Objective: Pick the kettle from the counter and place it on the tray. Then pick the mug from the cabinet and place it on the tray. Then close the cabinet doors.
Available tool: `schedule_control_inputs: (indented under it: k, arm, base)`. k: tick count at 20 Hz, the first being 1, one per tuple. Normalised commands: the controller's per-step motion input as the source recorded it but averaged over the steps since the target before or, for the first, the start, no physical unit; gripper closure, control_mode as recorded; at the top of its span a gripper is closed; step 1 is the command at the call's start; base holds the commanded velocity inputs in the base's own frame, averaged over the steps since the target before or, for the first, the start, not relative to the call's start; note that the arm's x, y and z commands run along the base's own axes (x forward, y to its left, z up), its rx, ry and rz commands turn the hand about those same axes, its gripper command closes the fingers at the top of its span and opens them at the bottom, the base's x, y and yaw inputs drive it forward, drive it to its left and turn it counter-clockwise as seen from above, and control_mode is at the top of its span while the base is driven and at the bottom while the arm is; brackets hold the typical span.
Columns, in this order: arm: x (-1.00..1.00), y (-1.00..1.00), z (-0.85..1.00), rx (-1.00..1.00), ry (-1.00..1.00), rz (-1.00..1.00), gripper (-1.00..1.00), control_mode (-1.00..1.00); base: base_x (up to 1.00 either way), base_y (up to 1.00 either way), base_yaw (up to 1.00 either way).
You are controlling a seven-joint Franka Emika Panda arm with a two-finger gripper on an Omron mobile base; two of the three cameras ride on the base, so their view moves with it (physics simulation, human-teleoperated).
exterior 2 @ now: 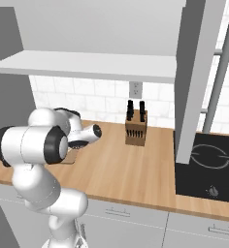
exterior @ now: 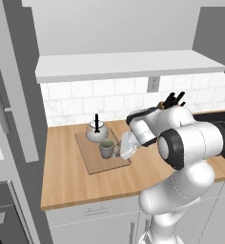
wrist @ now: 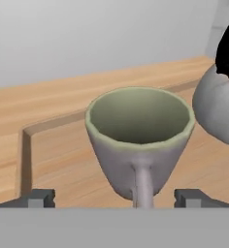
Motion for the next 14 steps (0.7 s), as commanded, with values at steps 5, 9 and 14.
schedule_control_inputs:
  k: [5, 9, 14]
  arm:
    - [-0.31, -0.09, 0.40, 0.01, -0.12, 0.04, -1.00, -1.00]
    - [-0.26, -0.01, 0.72, 0.04, -0.11, 0.00, -1.00, -1.00]
    - [-0.34, 0.00, 0.73, 0.03, -0.03, -0.02, -1.00, -1.00]
  base:
    - [0.00, 0.00, 0.00]
    - [0.00, 0.00, 0.00]
    - [0.00, 0.00, 0.00]
